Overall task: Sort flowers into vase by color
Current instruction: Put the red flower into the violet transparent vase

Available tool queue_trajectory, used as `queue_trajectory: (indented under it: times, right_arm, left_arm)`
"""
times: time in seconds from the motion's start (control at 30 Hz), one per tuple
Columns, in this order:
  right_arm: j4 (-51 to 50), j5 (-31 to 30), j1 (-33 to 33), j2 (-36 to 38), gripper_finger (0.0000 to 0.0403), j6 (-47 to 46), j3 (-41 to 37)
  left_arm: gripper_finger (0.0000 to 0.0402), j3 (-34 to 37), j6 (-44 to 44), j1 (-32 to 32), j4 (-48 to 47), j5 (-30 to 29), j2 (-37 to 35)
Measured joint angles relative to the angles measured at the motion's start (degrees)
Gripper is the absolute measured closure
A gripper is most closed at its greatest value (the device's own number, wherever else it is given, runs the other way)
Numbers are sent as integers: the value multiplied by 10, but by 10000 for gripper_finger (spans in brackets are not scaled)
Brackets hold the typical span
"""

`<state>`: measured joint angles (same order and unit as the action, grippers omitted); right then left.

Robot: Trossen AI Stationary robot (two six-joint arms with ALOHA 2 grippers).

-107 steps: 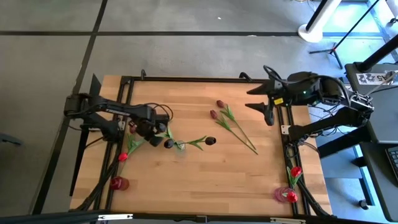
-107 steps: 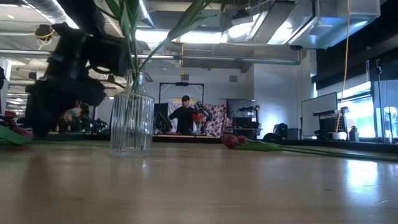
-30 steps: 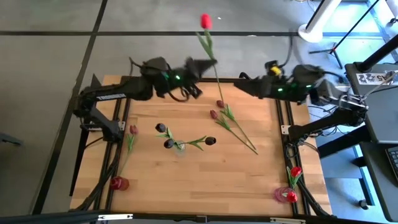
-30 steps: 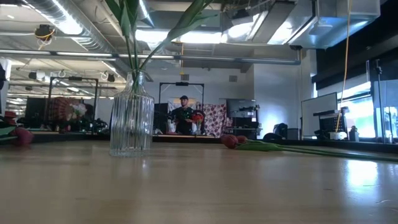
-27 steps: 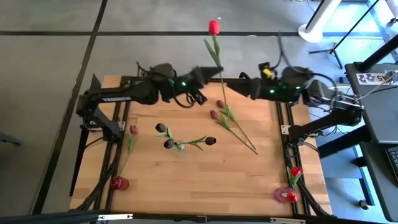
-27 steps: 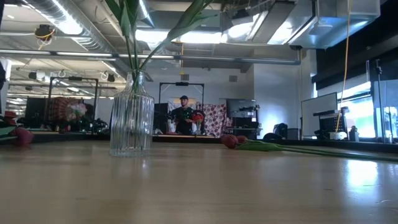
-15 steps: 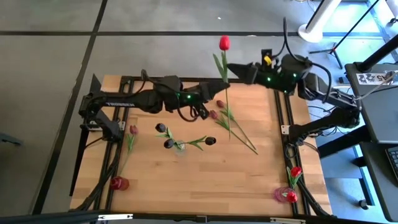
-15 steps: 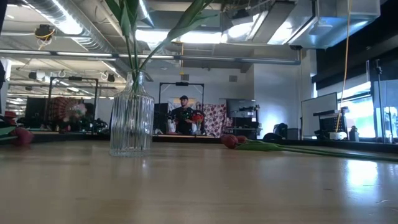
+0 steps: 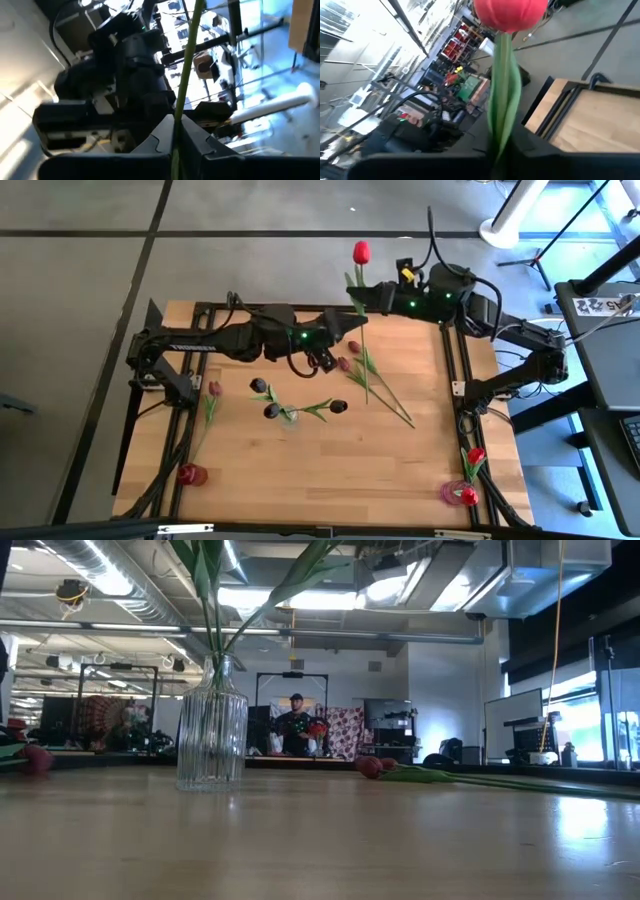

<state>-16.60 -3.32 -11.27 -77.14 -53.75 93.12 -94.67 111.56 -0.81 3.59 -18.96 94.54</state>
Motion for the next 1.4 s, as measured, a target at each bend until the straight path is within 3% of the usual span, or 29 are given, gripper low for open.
queue_trajectory:
  times: [0.4, 0.57, 0.7, 0.87, 1.0, 1.17, 1.27, 1.4]
  right_arm:
    - [6, -26, 0, 17, 396, 25, 0]
    - [8, -20, 0, 36, 396, 96, 0]
    - [22, -31, 0, 63, 399, 151, 0]
    - [71, -15, 0, 110, 399, 256, 0]
    - [73, 49, 14, 136, 400, 349, 1]
    - [70, 131, 100, 131, 401, 402, 0]
    - [50, 188, 155, 130, 400, 415, 0]
    - [-3, 209, 240, 142, 398, 417, 0]
  left_arm:
    - [290, 0, -240, 9, -3, 29, -3]
    - [245, 0, -282, 9, -3, -3, -11]
    - [228, 0, -353, 2, -1, 5, -37]
    - [227, 0, -517, -22, -4, -6, -73]
    - [232, 0, -732, -43, -53, -15, -110]
    - [240, 0, -958, -56, -167, 44, -136]
    - [248, 0, -1044, -44, -203, 125, -153]
    - [259, 0, -1121, -17, -208, 240, -164]
